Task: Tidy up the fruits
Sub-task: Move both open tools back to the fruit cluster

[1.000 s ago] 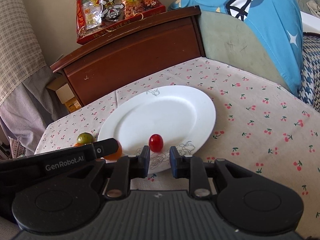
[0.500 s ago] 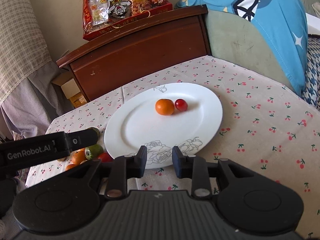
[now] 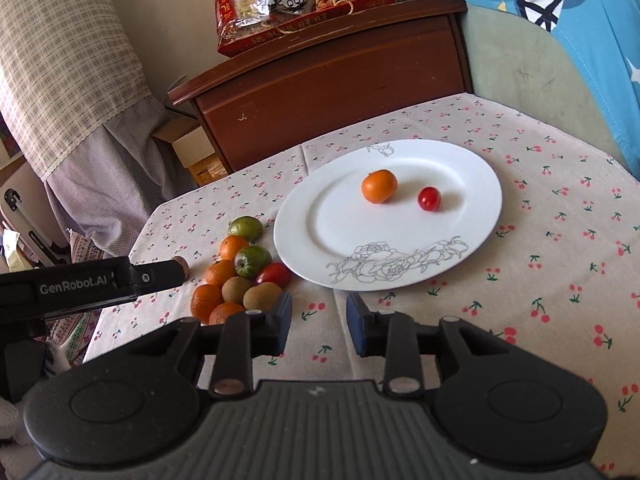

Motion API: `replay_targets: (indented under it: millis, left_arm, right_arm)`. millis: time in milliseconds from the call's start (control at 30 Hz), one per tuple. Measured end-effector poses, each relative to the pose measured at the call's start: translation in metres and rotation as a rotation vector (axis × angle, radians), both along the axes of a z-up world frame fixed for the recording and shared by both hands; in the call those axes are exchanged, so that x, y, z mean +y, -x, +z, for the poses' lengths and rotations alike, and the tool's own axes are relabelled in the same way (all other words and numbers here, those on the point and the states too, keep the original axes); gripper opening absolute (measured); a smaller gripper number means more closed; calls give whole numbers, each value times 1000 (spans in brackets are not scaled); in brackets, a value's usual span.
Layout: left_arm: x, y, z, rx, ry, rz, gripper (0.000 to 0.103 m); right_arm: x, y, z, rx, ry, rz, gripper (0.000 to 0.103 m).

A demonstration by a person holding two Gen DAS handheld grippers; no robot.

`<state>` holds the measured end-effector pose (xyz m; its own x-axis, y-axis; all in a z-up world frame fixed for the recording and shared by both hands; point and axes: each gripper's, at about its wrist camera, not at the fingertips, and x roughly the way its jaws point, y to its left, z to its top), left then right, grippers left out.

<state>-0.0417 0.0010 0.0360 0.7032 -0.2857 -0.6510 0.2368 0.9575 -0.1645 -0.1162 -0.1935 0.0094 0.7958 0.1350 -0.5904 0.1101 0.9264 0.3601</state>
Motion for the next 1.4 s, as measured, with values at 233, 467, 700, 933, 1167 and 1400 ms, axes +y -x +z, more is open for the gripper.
replay_targets:
  millis: [233, 467, 700, 933, 1167, 1400]
  left_arm:
    - [24, 0, -10, 34, -5, 74, 62]
    - [28, -3, -20, 39, -6, 82, 62]
    - [24, -4, -23, 33, -4, 78, 62]
    - [26, -5, -27, 41, -8, 93, 62]
    - [25, -3, -26, 35, -2, 82, 62]
    - [16, 2, -25, 23, 10, 21, 61]
  right_arm:
    - [24, -2, -4, 2, -35, 115, 32]
    - [42, -12, -11, -3, -1, 169, 36]
    - [48, -20, -18, -2, 26, 177, 36]
    - [54, -25, -18, -14, 57, 178, 36]
    - [54, -23, -18, -8, 69, 178, 30]
    - [40, -7, -12, 39, 76, 109, 30]
